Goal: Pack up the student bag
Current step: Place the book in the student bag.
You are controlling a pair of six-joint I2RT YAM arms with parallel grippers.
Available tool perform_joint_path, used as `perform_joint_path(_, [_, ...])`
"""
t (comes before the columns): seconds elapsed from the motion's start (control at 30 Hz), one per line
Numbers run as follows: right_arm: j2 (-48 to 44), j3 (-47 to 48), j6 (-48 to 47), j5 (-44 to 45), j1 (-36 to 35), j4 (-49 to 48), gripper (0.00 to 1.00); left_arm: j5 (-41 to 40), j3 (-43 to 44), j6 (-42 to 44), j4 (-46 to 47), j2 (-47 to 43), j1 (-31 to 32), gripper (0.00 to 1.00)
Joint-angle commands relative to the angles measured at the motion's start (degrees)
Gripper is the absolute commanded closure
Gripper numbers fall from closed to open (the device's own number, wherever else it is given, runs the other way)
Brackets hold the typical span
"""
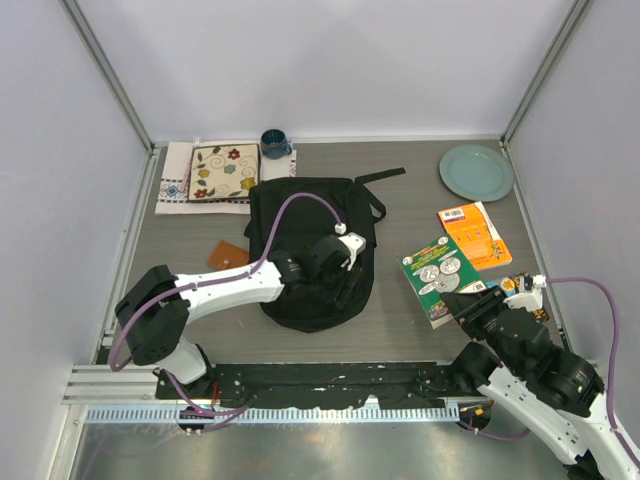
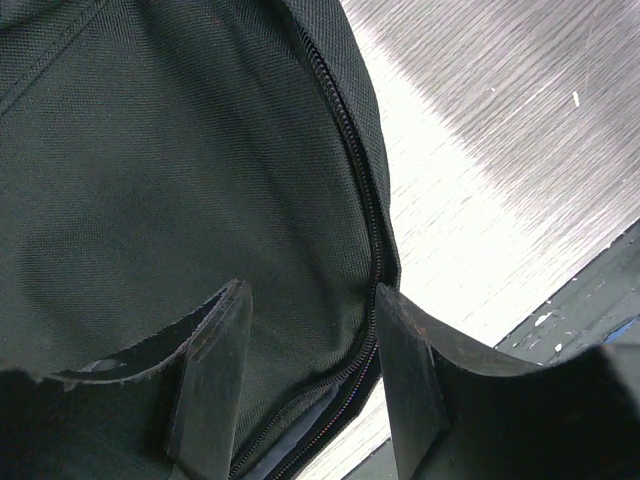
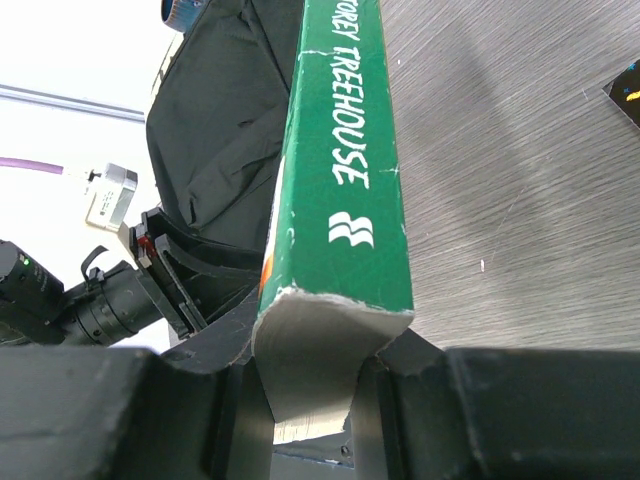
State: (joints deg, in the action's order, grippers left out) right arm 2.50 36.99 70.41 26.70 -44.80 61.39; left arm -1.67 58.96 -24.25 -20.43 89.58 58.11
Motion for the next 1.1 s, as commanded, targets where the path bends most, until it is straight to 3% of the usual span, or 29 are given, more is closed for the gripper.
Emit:
perform_joint_path(0.0, [-0.6,1.2,1.2,2.2,0.0,-5.9,1.00,0.2,2.3,1.0,0.4,0.4,0.2,0.45])
perform_joint_path(0.47, [-0.7,0.6,1.5,2.2,0.0,-5.7,0.99,3.1,3.6,0.8,1.9,2.4,1.2,0.37])
perform_joint_path(0.63, [-0.9,0.4,1.6,2.0,0.1,-5.7,0.99,-0.3,4.7,0.3,1.2,3.8,1.5,0.36])
perform_joint_path(1.07, [-1.3,0.8,1.7,2.4,0.0,-5.0,0.99,-13.8,5.8,-1.1,-4.7,7.8,2.9,0.51])
